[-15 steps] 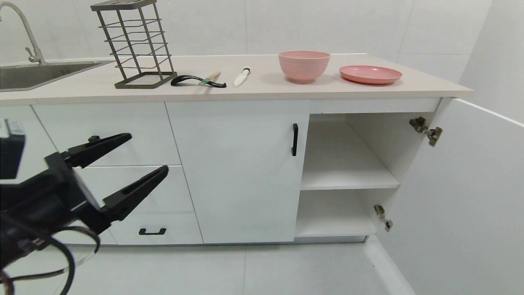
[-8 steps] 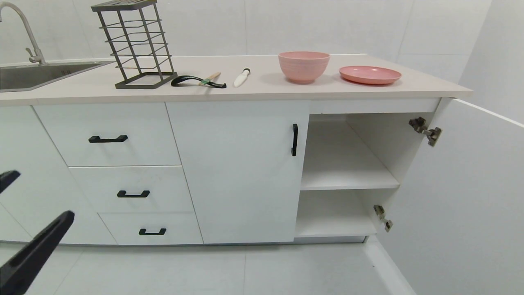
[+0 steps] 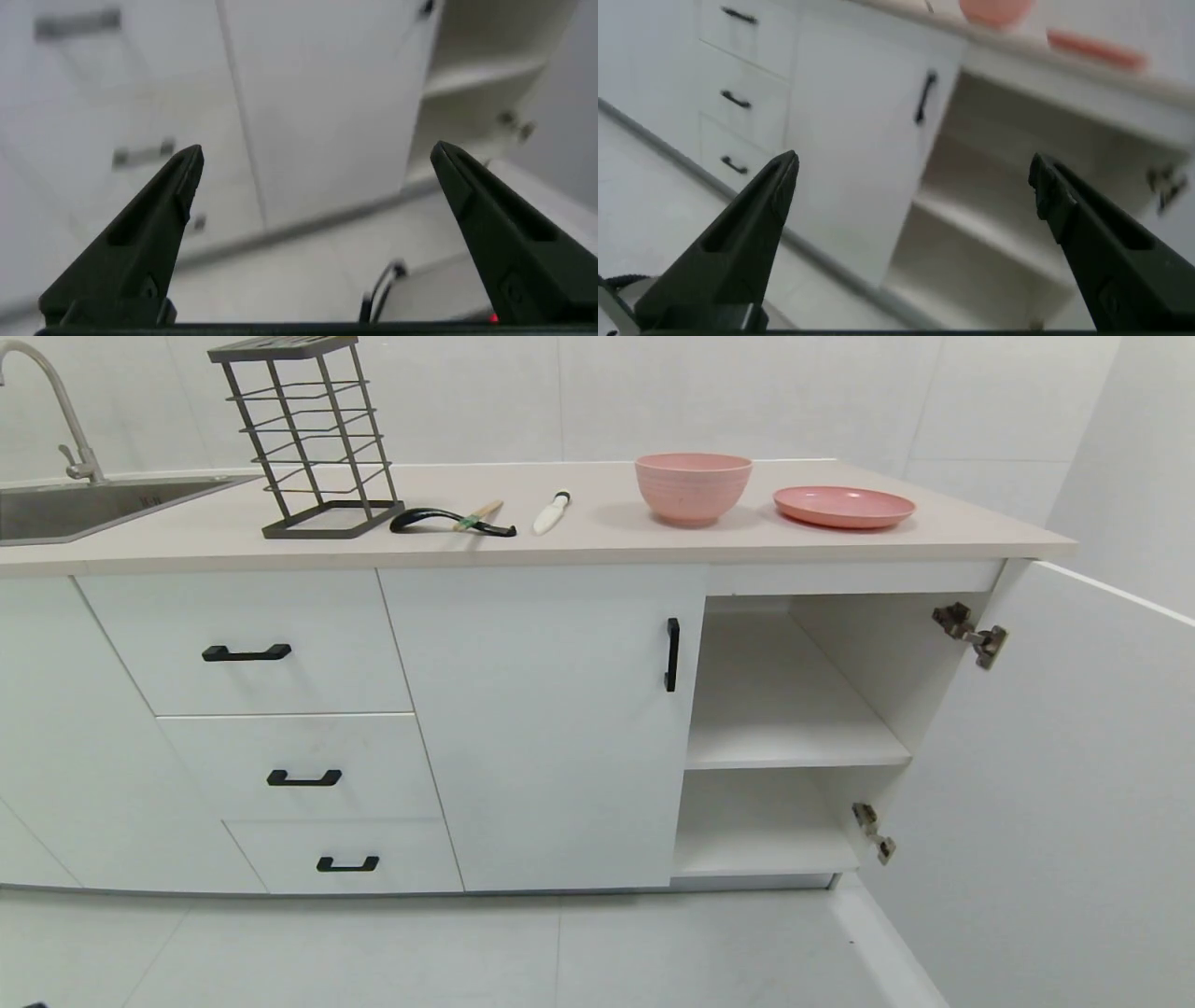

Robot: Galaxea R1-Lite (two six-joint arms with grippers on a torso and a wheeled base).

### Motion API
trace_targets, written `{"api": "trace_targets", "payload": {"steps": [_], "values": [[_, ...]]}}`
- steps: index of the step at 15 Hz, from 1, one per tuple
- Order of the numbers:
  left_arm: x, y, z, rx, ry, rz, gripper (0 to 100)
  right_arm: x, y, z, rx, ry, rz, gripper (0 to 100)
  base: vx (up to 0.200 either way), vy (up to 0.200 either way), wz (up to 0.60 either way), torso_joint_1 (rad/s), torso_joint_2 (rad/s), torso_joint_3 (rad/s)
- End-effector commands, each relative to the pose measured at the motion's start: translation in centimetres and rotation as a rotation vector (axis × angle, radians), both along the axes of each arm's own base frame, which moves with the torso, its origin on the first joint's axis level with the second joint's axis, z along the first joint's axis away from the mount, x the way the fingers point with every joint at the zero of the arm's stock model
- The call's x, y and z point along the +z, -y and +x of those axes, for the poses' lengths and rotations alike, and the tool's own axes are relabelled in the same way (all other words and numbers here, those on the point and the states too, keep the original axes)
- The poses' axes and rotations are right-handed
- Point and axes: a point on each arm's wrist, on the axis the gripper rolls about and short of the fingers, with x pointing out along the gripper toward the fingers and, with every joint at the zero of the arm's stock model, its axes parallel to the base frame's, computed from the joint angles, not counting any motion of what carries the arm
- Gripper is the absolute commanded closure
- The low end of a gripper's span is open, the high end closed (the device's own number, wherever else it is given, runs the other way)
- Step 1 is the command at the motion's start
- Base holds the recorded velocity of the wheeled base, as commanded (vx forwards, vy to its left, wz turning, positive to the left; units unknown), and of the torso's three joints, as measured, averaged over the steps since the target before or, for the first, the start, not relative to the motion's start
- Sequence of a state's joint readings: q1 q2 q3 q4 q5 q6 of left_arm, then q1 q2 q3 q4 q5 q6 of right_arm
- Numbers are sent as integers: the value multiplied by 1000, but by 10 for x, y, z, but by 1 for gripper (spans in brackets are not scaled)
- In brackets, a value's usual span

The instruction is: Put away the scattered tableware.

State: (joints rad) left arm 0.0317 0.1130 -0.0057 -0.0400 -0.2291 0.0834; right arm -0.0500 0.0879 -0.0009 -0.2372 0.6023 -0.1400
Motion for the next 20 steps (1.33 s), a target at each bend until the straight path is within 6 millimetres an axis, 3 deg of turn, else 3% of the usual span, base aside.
{"api": "trace_targets", "payload": {"steps": [1,4,9,12,15,18,20], "values": [[-6,-2,-3,115,2,5,0,-8,1,2,-75,-80,9,0,0,0,0,0,0,0],[-6,-4,-4,64,-4,-26,0,-19,5,3,-248,-190,37,0,0,0,0,0,0,0],[-8,-3,-8,106,58,-48,0,-18,9,4,-430,-188,59,0,0,0,0,0,0,0],[-8,-3,-8,107,57,-52,0,-19,9,4,-407,-195,51,0,0,0,0,0,0,0],[-8,-3,-8,107,57,-52,0,-20,6,-1,-225,-153,43,0,0,0,0,0,0,0],[-8,-4,-8,112,57,-54,0,-21,12,1,-514,-171,114,0,0,0,0,0,0,0],[-8,-4,-8,123,57,-52,0,-25,14,0,-577,-235,204,0,0,0,0,0,0,0]]}}
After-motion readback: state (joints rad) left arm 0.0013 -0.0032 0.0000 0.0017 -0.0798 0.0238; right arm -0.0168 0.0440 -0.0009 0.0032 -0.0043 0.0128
